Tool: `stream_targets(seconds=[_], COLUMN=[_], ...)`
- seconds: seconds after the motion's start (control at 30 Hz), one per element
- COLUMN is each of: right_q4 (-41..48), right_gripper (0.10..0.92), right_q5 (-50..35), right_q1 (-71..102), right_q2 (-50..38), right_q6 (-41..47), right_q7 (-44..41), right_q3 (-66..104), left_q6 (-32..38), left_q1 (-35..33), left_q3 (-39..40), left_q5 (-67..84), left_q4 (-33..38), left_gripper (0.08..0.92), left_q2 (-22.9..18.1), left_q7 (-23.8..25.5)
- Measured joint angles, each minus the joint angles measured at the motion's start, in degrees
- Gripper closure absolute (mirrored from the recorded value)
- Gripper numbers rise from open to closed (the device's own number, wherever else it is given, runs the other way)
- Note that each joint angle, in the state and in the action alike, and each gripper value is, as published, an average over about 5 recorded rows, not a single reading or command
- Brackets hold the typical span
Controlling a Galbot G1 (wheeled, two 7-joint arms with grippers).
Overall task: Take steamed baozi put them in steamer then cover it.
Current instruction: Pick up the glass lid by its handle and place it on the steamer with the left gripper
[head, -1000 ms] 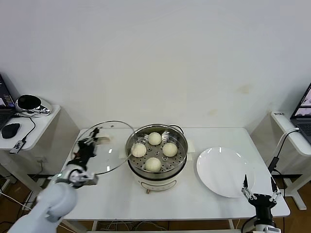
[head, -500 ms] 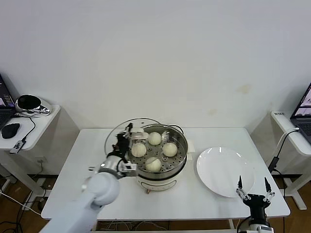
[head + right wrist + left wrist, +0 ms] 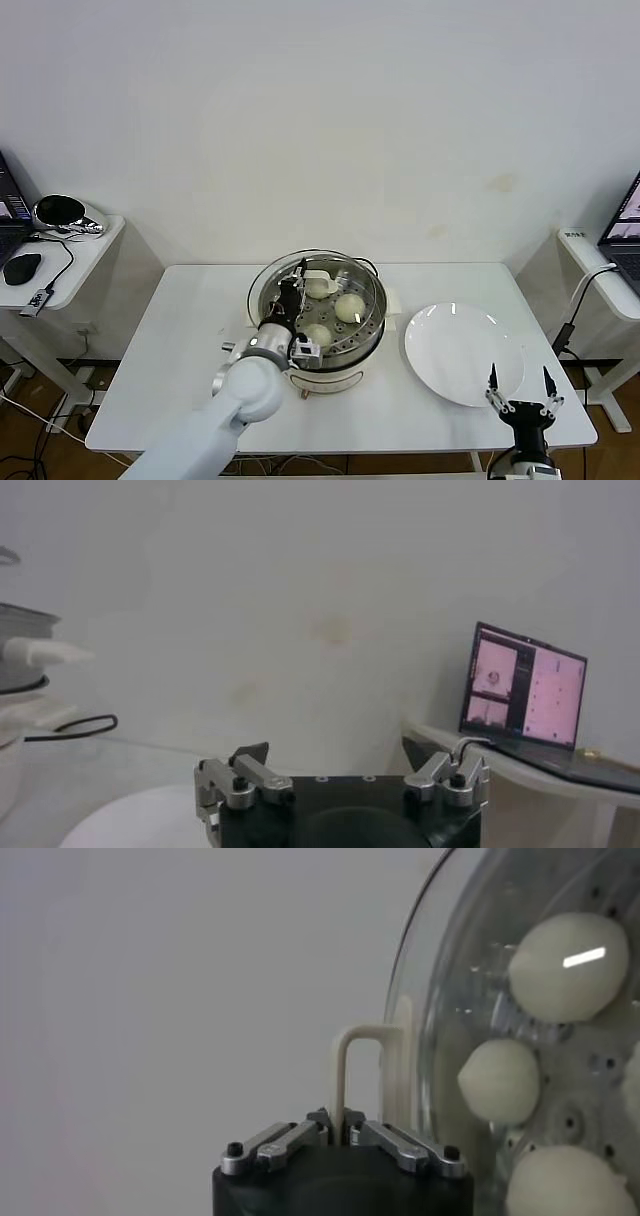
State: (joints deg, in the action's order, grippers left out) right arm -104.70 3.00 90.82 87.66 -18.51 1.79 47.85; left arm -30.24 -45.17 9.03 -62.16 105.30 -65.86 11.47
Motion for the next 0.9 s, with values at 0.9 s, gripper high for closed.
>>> stream_targets(seconds=[0.9], right_q4=[0.95], right_gripper=[0.203], right_q5=[0.17], right_q1=[-0.02], right_q2=[-0.3], right_q6=[-0.37], right_q7=[0.12], right_q3=[0.05], left_q6=[1.14], left_q1=[1.12], left_q3=[1.95], left_q5=[-3.38], left_q4=[-6.04], left_gripper=[0.857], left_q2=[-4.02], left_q7=[-0.51])
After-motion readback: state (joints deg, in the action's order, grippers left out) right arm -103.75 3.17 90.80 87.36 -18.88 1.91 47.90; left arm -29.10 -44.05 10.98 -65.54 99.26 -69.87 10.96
